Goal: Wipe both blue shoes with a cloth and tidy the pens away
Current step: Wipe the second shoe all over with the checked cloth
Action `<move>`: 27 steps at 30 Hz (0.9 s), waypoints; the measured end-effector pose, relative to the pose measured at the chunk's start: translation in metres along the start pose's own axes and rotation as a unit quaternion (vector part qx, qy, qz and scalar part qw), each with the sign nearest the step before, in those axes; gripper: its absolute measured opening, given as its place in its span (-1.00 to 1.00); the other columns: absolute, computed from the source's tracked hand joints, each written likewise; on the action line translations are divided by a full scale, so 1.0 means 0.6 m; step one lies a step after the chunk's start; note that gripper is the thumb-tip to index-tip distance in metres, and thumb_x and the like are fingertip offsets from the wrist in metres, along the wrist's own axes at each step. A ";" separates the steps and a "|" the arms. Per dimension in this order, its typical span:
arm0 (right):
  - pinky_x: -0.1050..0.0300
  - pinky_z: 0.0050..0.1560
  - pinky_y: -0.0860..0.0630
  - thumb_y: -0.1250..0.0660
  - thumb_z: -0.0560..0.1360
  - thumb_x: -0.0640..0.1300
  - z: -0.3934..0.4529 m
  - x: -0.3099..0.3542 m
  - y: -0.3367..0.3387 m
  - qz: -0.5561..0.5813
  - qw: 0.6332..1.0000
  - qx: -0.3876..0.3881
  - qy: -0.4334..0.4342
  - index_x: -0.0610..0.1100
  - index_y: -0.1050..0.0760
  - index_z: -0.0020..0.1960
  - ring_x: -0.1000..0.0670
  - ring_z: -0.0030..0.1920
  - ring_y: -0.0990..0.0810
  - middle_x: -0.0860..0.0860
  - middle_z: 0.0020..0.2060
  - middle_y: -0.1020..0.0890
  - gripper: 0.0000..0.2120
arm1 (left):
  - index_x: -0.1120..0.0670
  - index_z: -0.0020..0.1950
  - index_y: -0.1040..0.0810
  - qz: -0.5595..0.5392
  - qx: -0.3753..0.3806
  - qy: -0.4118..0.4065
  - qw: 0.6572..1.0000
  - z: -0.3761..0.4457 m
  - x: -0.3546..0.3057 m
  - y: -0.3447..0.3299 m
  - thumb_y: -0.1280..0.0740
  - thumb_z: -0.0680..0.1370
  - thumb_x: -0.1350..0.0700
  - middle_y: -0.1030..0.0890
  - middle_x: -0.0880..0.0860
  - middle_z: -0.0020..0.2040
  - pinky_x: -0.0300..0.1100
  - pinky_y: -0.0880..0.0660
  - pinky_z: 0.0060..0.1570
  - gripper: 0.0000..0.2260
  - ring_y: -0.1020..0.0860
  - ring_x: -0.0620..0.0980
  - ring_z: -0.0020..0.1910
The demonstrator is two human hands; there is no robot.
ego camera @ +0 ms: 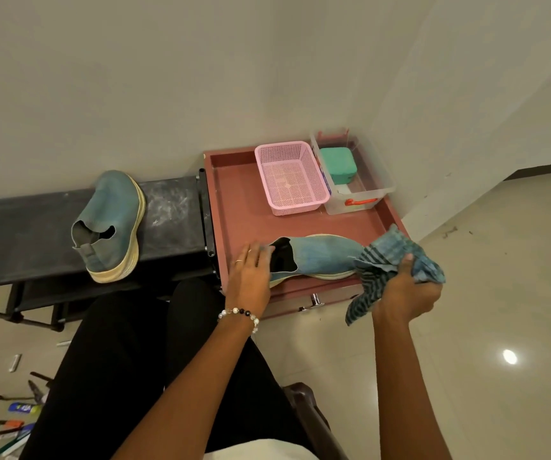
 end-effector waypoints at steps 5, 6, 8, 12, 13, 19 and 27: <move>0.39 -0.12 -0.50 -0.42 0.47 -0.03 -0.021 -0.034 -0.016 0.024 0.999 0.029 -0.032 -0.18 -0.43 0.24 0.06 0.01 -0.59 0.02 0.05 -0.57 -0.58 | 0.17 0.05 -0.66 0.131 -0.013 -0.198 0.971 -0.023 -0.072 -0.001 -0.45 0.27 0.38 -0.62 0.20 0.17 0.15 -0.46 0.21 -0.63 -0.59 0.17 0.16; 0.38 -0.11 -0.51 -0.43 0.46 -0.03 -0.024 -0.036 -0.016 0.042 0.998 0.021 -0.040 -0.18 -0.43 0.24 0.06 0.01 -0.59 0.03 0.05 -0.57 -0.57 | 0.17 0.10 -0.66 0.149 -0.002 -0.205 0.967 -0.027 -0.073 -0.011 -0.45 0.28 0.36 -0.61 0.19 0.20 0.12 -0.43 0.24 -0.60 -0.58 0.15 0.19; 0.35 -0.08 -0.54 -0.48 0.41 -0.05 -0.025 -0.029 -0.017 0.072 0.997 0.012 -0.033 -0.16 -0.40 0.23 0.09 -0.02 -0.60 0.06 0.03 -0.56 -0.52 | 0.20 0.32 -0.52 0.184 0.037 -0.158 0.969 -0.028 -0.058 -0.024 -0.46 0.36 0.29 -0.49 0.21 0.34 0.08 -0.31 0.35 -0.49 -0.47 0.14 0.33; 0.36 -0.04 -0.53 -0.53 0.34 -0.24 -0.031 0.004 -0.051 0.022 0.991 0.114 0.065 -0.15 -0.34 0.25 0.14 -0.03 -0.57 0.11 0.01 -0.53 -0.44 | 0.20 0.56 0.14 0.256 0.141 -0.089 0.952 -0.036 -0.024 -0.053 0.06 0.65 0.23 0.13 0.20 0.57 0.15 0.29 0.42 -0.51 0.17 0.15 0.55; 0.33 -0.01 -0.53 -0.50 0.36 -0.26 -0.043 0.005 -0.068 -0.028 0.981 0.161 0.104 -0.14 -0.36 0.26 0.11 -0.02 -0.56 0.10 0.01 -0.53 -0.46 | 0.20 0.56 0.18 0.269 0.147 -0.093 0.947 -0.037 -0.025 -0.058 0.10 0.66 0.21 0.17 0.20 0.56 0.17 0.34 0.39 -0.52 0.23 0.16 0.54; 0.07 0.24 -0.45 -0.28 0.32 -0.51 -0.179 -0.092 -0.169 -0.313 0.718 0.506 0.361 -0.21 -0.47 0.32 -0.14 0.27 -0.49 -0.13 0.20 -0.57 -0.41 | 0.19 0.54 0.28 0.280 0.159 -0.082 0.943 -0.037 -0.022 -0.062 0.16 0.64 0.19 0.26 0.15 0.56 0.19 0.37 0.38 -0.51 0.30 0.12 0.52; -0.09 0.24 -0.37 -0.26 0.18 -0.55 -0.012 -0.097 -0.110 -0.395 0.813 0.302 0.302 -0.13 -0.55 0.18 -0.15 0.23 -0.51 -0.10 0.18 -0.59 -0.36 | 0.17 0.54 0.20 0.226 0.075 -0.065 0.969 -0.027 -0.014 -0.034 0.17 0.53 0.26 0.25 0.11 0.54 0.18 0.34 0.35 -0.44 0.24 0.01 0.51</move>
Point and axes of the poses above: each hand's wrist, its own z-axis towards the middle knuckle, its own y-axis out of the back of the hand, x = y × z, the point moved 8 cm from there along z, towards the middle knuckle
